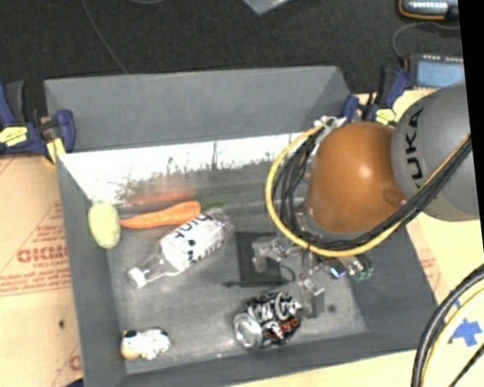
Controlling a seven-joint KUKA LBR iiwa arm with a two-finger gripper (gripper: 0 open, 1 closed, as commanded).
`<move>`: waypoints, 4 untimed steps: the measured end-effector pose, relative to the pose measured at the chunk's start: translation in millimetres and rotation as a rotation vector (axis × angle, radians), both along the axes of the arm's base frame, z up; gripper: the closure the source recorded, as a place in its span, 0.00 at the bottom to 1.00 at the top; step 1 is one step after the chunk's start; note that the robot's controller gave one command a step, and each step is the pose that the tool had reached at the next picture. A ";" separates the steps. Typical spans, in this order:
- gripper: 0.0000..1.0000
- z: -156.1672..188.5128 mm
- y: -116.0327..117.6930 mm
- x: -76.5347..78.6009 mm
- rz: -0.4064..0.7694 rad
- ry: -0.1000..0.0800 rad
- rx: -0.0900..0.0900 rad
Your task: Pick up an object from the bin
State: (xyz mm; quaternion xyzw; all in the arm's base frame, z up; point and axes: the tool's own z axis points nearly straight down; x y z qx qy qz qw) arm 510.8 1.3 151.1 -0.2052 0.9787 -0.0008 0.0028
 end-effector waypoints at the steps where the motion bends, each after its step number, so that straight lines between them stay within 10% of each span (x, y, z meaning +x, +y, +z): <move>1: 0.00 -63.5 -4.3 -11.8 0.004 -0.008 -0.001; 2: 1.00 -91.2 4.6 -14.1 0.148 -0.005 -0.001; 4: 1.00 -79.1 6.3 -15.8 0.188 0.002 0.000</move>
Offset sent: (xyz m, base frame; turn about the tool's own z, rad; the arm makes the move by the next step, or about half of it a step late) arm -0.0147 0.0083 -0.0811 -0.2018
